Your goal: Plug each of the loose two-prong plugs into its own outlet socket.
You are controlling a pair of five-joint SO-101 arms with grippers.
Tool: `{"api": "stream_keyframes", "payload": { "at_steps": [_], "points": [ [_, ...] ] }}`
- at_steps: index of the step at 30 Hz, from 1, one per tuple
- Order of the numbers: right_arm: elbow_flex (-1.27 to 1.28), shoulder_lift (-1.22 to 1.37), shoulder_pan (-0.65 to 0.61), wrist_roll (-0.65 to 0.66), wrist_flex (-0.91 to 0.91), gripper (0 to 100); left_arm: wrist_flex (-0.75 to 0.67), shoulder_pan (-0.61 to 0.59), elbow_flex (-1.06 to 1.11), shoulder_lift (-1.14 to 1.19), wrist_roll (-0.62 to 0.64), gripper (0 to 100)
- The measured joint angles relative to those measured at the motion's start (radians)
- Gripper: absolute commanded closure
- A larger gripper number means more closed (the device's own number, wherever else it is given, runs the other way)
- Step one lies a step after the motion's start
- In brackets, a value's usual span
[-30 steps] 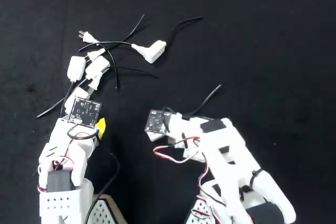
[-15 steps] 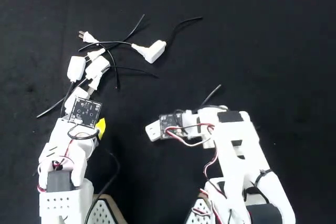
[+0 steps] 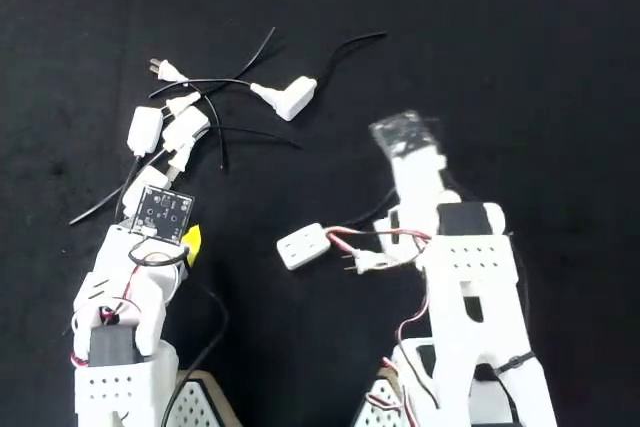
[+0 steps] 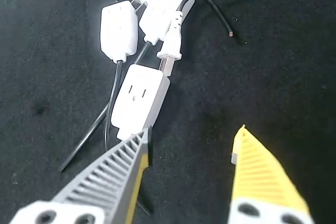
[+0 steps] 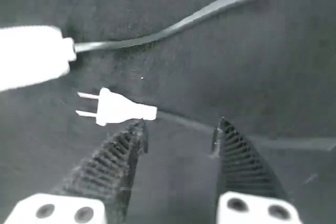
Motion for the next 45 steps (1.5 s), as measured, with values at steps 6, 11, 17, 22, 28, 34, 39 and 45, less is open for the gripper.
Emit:
{"api": "stream_keyframes", "payload": {
  "at_steps": [6, 11, 17, 22, 28, 34, 39, 45],
  "points": [
    [0.068, 0.012, -0.083, -0.44, 0.023, 62.9, 0.0, 0.0, 0.0, 0.0, 0.0, 75],
    [0.052, 0.149, -0.101, -0.7, -0.046, 62.9, 0.0, 0.0, 0.0, 0.0, 0.0, 75],
    [0.031, 0.422, -0.104, -0.954, -0.25, 66.1, 0.0, 0.0, 0.0, 0.0, 0.0, 75],
    [0.014, 0.557, -0.123, -1.039, -0.354, 87.2, 0.0, 0.0, 0.0, 0.0, 0.0, 75],
    [0.008, 0.572, -0.12, -1.042, -0.35, 96.3, 0.0, 0.0, 0.0, 0.0, 0.0, 75],
    [-0.061, 0.595, -0.068, -0.884, -0.278, 98.7, 0.0, 0.0, 0.0, 0.0, 0.0, 75],
    [-0.215, 0.606, -0.06, -0.736, -0.055, 98.7, 0.0, 0.0, 0.0, 0.0, 0.0, 75],
    [-0.44, 0.614, -0.068, -0.555, 0.158, 98.7, 0.0, 0.0, 0.0, 0.0, 0.0, 75]
  ]
}}
